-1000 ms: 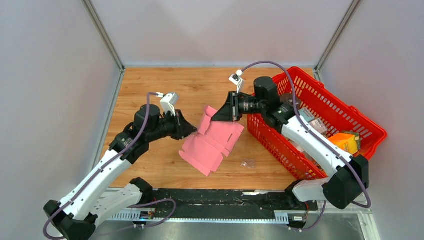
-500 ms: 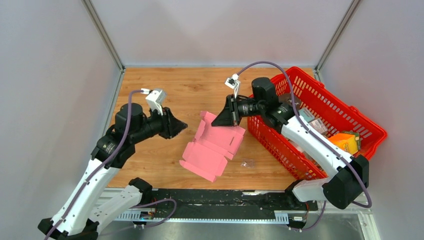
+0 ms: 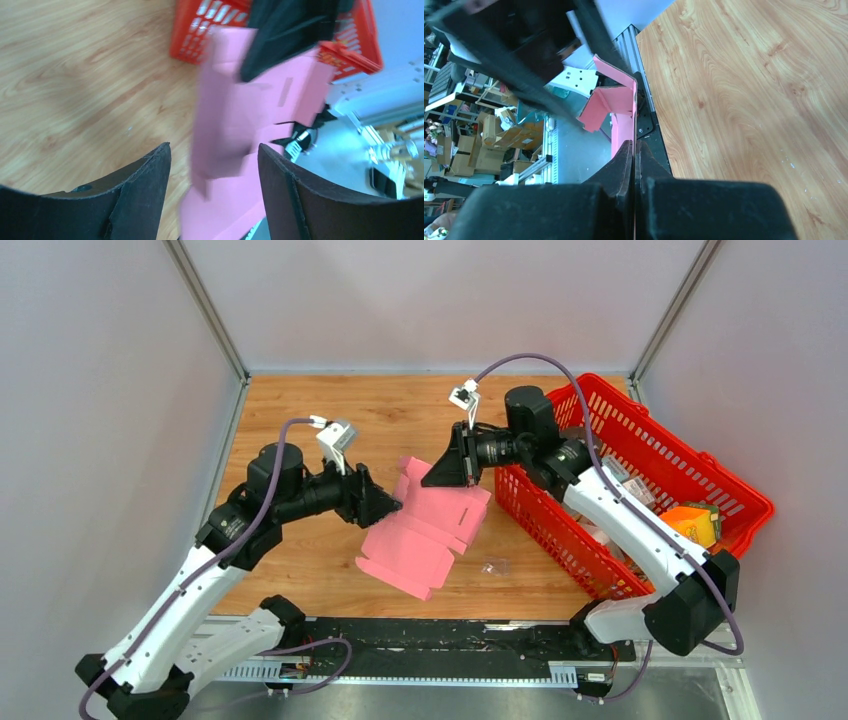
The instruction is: Fold the paper box
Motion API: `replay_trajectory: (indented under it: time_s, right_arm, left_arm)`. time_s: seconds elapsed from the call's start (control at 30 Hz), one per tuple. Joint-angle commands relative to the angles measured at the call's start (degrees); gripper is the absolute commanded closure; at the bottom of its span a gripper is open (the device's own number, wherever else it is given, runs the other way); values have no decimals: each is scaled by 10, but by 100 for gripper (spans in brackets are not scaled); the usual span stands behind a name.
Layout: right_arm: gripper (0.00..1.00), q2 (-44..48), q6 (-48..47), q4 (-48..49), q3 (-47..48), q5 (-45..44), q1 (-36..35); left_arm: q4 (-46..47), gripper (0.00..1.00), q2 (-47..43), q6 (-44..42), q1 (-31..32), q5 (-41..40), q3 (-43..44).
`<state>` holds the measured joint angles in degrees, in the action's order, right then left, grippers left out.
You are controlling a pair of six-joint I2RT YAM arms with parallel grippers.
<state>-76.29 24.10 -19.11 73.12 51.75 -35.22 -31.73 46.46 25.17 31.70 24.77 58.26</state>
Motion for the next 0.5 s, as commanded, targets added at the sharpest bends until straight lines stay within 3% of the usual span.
replay_trajectory:
  time_s: [0.0,0.17,0.47]
  right_arm:
    - [100,-15,0,2,27,1,0]
    - [100,-12,-7,-8,28,-8,0]
    - [100,-23,-12,-26,46,-30,-8]
  left_arm:
    - [-21,28,33,-49,44,-68,72]
    - [18,28,21,-31,45,-64,55]
    - [-9,26,65,-40,106,-177,81]
